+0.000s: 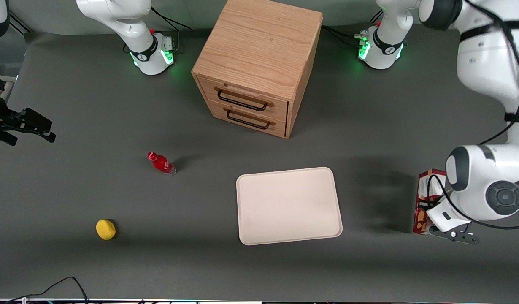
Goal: Place red cookie box on tray
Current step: 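Lower the left gripper onto the red plaid shortbread box and close it, then lift the box and carry it toward the white tray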
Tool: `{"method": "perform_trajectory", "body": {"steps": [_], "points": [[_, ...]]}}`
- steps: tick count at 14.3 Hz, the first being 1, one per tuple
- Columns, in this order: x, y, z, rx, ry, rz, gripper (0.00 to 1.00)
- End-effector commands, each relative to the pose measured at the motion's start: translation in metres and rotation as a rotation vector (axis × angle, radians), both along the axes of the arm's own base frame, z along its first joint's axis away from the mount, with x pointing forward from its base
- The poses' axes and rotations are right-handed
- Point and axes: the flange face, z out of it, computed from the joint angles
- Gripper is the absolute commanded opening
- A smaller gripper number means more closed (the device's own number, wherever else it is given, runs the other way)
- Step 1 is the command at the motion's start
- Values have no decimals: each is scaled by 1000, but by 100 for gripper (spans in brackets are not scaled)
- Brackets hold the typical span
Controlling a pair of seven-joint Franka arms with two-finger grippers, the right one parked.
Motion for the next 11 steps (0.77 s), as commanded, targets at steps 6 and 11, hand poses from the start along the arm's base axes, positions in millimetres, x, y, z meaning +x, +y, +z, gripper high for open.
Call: {"method": "perform_trajectory", "body": {"steps": [6,11], "points": [[-39,-148,146,-38,18,370,0],[-51,-252,115,-74,-34,435,0]]}}
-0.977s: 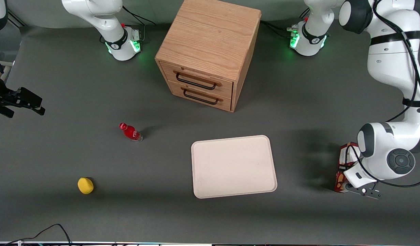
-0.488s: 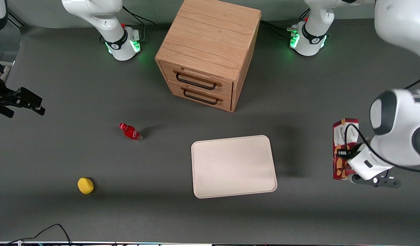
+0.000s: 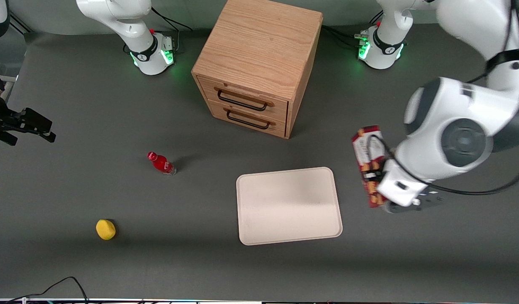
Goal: Place red cookie box on tray
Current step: 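Lift the box and carry it toward the white tray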
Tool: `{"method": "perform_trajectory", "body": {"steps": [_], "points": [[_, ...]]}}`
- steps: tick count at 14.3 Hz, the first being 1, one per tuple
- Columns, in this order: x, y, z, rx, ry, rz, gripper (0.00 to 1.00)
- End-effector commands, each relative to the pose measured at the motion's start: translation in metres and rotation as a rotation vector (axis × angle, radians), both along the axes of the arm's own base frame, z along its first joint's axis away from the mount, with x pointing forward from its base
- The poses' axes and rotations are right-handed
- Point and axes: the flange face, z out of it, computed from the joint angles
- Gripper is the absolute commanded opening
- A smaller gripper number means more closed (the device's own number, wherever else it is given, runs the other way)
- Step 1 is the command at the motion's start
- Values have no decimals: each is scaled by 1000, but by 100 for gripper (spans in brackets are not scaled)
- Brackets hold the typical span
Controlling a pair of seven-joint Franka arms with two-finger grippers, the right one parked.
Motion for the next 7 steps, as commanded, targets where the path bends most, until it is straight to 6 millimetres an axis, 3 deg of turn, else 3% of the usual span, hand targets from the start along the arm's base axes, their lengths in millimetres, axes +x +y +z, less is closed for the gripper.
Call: {"method": "perform_trajectory", "body": {"steps": [1,3,7], "points": [[8,-38,-37,-14,-35,27,0],[15,-57,-77,-30,-47,5,0],[27,-63,-139,-55,-67,-43,0]]}}
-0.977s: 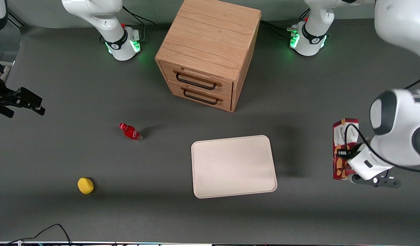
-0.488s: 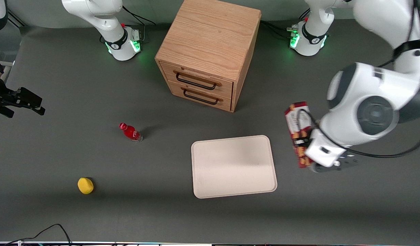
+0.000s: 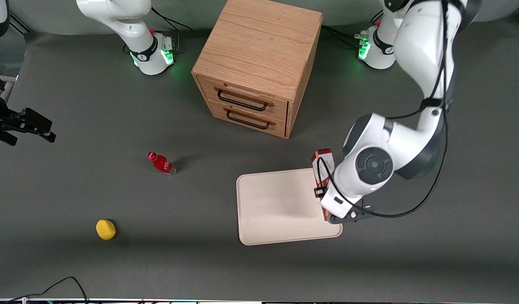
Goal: Place red cookie box on tray
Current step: 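Lower the box onto the tray's edge and open the left gripper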
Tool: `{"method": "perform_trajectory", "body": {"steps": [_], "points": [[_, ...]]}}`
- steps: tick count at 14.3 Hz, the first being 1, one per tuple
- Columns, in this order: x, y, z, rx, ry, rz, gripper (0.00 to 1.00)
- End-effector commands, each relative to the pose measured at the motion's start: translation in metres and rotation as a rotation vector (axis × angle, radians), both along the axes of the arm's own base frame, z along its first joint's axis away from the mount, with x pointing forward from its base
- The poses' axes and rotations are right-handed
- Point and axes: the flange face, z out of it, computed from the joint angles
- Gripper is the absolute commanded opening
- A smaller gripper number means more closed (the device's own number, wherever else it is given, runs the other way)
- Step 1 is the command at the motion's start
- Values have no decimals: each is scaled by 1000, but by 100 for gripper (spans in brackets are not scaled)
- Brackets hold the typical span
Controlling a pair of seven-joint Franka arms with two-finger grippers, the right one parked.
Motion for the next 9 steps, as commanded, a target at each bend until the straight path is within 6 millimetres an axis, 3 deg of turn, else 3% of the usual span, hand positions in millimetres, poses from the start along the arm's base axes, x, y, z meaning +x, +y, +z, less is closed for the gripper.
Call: {"method": "perform_trajectory", "body": {"steps": [1,6,9], "points": [[6,-2,-32,-6,-26,-26,0],[1,-15,-90,14,-37,-62,0],[2,-15,-101,19,-38,-66,0]]}}
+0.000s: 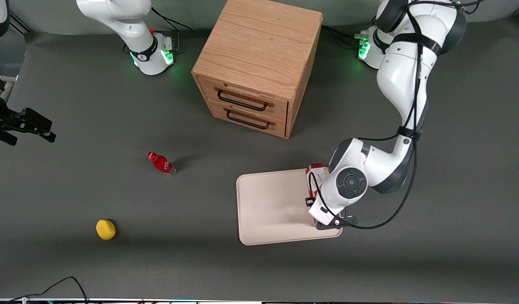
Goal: Place red cookie box on tray
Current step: 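Lower the box onto the tray's edge and open the left gripper, then raise the left gripper away from the box on the tray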
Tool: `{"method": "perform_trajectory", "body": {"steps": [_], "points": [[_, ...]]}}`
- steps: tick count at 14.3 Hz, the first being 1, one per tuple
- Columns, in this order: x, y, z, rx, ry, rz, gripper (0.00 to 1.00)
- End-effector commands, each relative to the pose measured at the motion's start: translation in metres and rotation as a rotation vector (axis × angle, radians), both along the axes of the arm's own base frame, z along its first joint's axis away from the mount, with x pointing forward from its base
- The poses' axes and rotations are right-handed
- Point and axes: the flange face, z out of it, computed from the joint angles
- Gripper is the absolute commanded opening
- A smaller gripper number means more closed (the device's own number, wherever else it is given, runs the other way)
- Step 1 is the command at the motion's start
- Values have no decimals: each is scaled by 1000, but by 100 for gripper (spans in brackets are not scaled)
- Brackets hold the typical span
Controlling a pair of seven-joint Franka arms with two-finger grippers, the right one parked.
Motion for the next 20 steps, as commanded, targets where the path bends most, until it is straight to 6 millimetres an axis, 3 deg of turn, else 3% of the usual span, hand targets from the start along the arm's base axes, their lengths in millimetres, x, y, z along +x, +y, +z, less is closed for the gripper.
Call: {"method": "perform_trajectory", "body": {"steps": [1,4,5,7,9,10,13,15,18,20], "points": [[-1,-3,-1,21,-19,-26,0],[-1,-5,-4,26,-31,-50,0],[-1,-5,-4,24,-33,-63,10],[-1,-5,-1,24,-34,-61,50],[-2,-4,4,31,-25,-60,95],[-1,-4,9,32,-29,-61,100],[-2,10,36,62,10,-55,100],[-7,24,94,87,21,-60,100],[-15,83,192,100,28,-72,100],[-19,130,245,104,15,-61,100]]}}
